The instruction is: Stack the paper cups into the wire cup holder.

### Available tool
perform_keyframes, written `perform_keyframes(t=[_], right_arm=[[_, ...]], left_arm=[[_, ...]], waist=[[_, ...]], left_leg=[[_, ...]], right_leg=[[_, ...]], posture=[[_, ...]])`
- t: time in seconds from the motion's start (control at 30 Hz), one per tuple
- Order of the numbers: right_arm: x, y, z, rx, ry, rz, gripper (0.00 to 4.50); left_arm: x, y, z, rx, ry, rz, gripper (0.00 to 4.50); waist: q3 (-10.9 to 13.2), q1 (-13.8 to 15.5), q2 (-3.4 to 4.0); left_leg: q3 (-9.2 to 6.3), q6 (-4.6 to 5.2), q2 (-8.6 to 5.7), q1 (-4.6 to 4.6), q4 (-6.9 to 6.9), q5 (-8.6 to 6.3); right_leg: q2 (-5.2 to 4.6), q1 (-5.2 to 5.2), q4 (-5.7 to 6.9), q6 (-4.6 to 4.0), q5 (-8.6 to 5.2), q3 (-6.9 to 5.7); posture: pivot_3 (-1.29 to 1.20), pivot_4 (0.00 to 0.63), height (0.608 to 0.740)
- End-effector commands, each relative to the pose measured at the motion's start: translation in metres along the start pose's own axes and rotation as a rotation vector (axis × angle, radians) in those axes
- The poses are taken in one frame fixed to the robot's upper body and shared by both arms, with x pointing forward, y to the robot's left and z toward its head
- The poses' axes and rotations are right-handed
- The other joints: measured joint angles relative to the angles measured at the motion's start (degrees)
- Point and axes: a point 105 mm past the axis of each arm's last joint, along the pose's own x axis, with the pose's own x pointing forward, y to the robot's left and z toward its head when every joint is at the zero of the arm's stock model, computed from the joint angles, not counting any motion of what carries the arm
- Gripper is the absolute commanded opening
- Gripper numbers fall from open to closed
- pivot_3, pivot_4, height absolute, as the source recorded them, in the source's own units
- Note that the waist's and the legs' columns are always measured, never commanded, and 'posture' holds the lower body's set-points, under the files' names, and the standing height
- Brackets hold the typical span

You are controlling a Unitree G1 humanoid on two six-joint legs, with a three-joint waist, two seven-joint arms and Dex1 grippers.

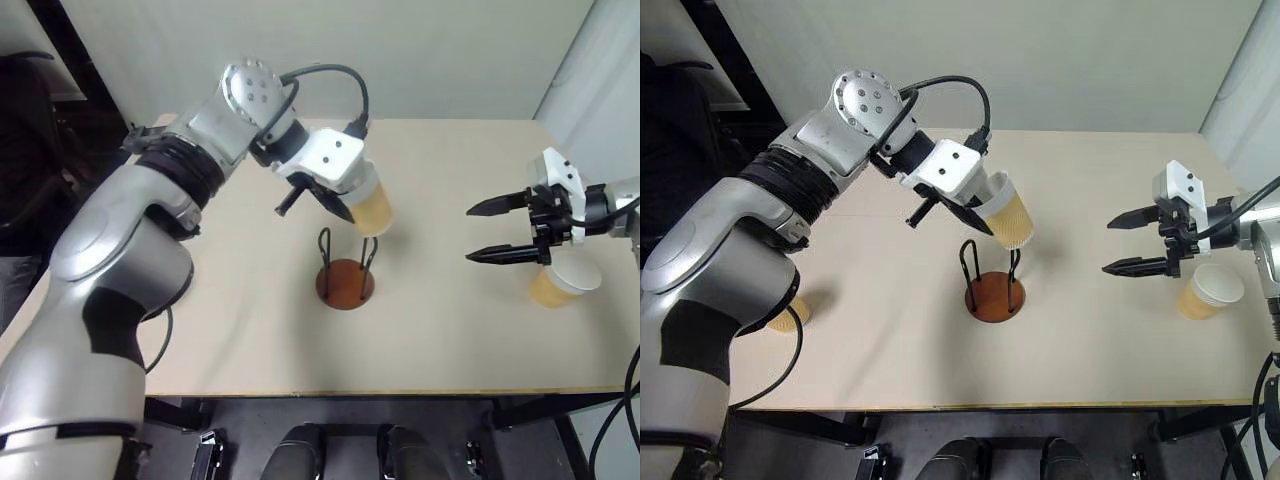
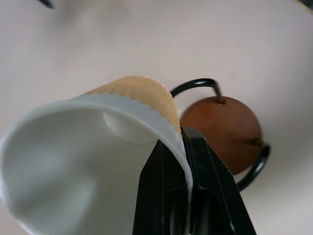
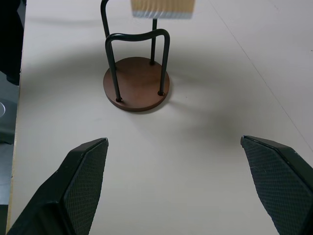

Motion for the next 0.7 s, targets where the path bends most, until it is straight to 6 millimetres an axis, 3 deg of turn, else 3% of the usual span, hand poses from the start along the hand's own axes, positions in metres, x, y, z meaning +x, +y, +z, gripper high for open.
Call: perform_keyframes(t=[0.03, 0.7], right_arm=[[-0.012, -0.003, 0.013, -0.042, -0.015, -0.032, 4.50], [-0.020, -0.006, 0.016, -0.037, 0.011, -0.035, 4.50]], left_arm=[[-0.012, 0.003, 0.011, 0.065, 0.029, -0.025, 0.03], [-0.016, -0.007, -0.002, 0.156, 0.163, -0.105, 0.03]], waist=[[0.00, 0.04, 0.00], [0.00, 0.09, 0.01]], left_leg=[[-0.03, 0.00, 0.01, -0.01, 0.00, 0.00], [-0.05, 0.01, 0.01, -0.03, -0.03, -0.03]], right_leg=[[-0.01, 0.00, -0.01, 0.00, 0.00, 0.00], [-0.02, 0.06, -0.16, 0.00, 0.01, -0.02]], posture=[[0.00, 0.150, 0.740], [0.00, 0.150, 0.740]])
